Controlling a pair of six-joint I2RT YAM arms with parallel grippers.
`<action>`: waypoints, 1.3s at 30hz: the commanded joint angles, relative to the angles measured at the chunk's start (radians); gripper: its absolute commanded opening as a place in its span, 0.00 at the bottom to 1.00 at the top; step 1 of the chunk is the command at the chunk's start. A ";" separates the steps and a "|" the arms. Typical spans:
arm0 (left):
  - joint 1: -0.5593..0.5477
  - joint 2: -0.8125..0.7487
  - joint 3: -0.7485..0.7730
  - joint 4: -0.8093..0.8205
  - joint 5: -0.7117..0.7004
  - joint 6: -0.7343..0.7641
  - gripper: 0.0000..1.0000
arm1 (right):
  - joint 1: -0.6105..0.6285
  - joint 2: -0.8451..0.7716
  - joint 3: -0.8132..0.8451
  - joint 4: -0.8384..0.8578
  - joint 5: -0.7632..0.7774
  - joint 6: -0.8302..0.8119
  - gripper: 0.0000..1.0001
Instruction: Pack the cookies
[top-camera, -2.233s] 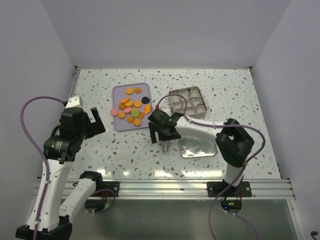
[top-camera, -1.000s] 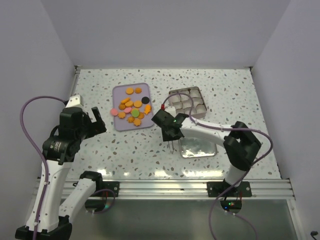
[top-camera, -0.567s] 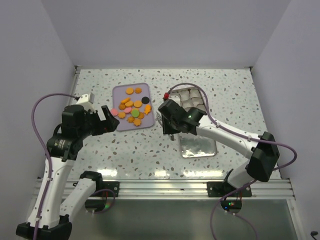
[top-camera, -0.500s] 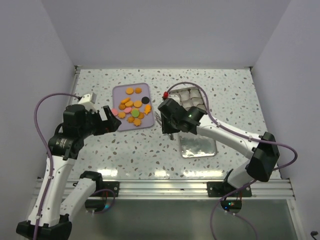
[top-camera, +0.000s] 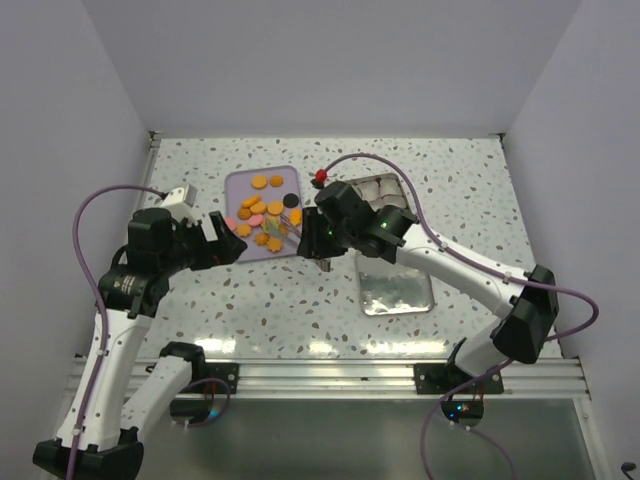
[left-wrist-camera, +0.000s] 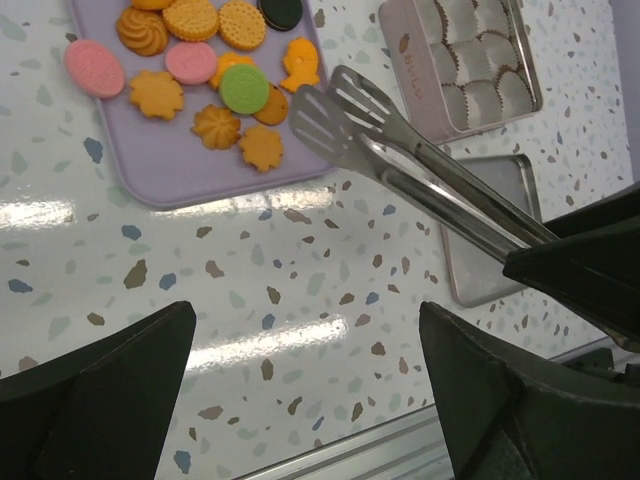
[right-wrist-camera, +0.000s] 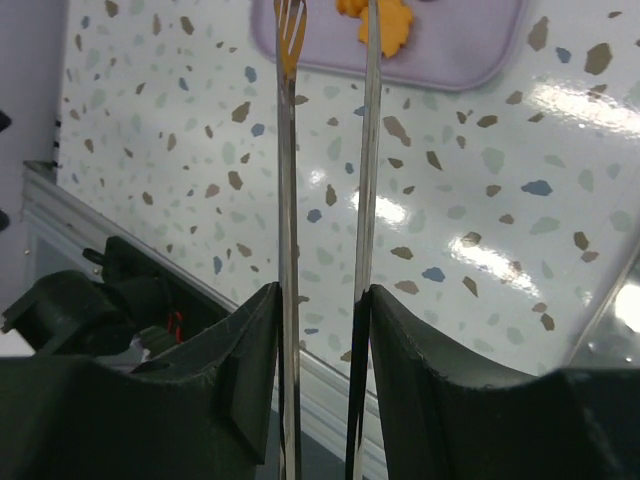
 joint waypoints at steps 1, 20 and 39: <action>-0.004 -0.018 -0.021 0.077 0.121 -0.031 1.00 | 0.007 0.006 0.015 0.127 -0.102 0.039 0.43; -0.004 0.149 -0.060 0.275 0.246 -0.375 1.00 | 0.024 -0.011 0.076 0.299 -0.177 0.092 0.41; -0.004 0.252 -0.035 0.380 0.199 -0.628 0.84 | 0.030 -0.009 0.084 0.434 -0.242 0.089 0.39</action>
